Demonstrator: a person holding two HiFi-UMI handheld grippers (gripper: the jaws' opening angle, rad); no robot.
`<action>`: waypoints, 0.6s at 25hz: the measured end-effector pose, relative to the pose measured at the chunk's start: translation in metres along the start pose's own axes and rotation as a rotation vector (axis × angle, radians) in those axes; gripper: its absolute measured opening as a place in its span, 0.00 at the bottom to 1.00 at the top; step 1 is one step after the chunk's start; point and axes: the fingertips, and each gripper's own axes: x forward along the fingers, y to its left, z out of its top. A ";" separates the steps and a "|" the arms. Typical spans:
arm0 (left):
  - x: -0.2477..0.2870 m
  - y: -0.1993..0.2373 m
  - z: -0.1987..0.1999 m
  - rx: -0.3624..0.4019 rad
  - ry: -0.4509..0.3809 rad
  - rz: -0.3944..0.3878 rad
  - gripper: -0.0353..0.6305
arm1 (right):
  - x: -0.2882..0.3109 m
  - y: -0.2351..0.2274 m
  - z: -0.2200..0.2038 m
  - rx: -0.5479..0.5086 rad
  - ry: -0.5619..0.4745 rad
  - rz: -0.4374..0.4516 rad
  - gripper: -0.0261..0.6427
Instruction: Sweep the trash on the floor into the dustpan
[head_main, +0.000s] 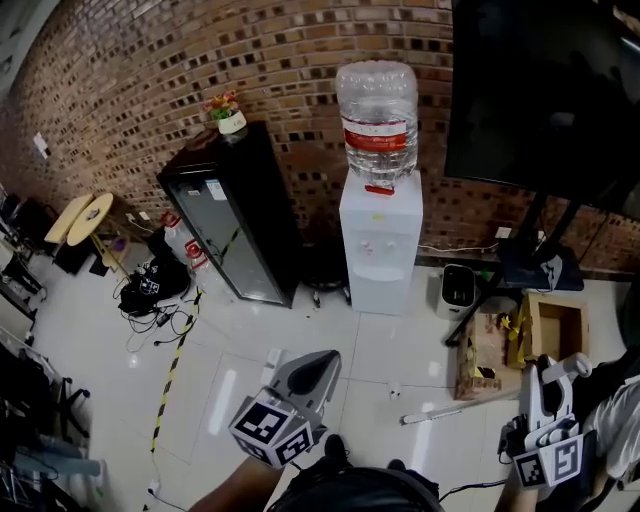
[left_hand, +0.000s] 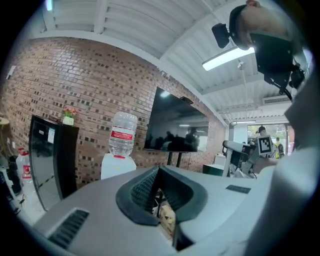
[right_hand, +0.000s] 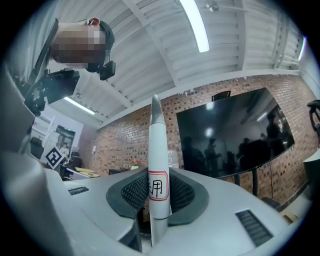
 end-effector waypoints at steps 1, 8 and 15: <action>-0.002 0.013 0.002 -0.004 -0.005 -0.004 0.06 | 0.008 0.004 -0.004 -0.003 0.000 -0.014 0.19; -0.031 0.105 -0.003 -0.033 0.007 -0.005 0.06 | 0.062 0.054 -0.023 -0.019 -0.012 -0.041 0.18; -0.023 0.141 -0.013 -0.071 0.011 0.035 0.06 | 0.099 0.063 -0.064 0.007 0.011 0.043 0.18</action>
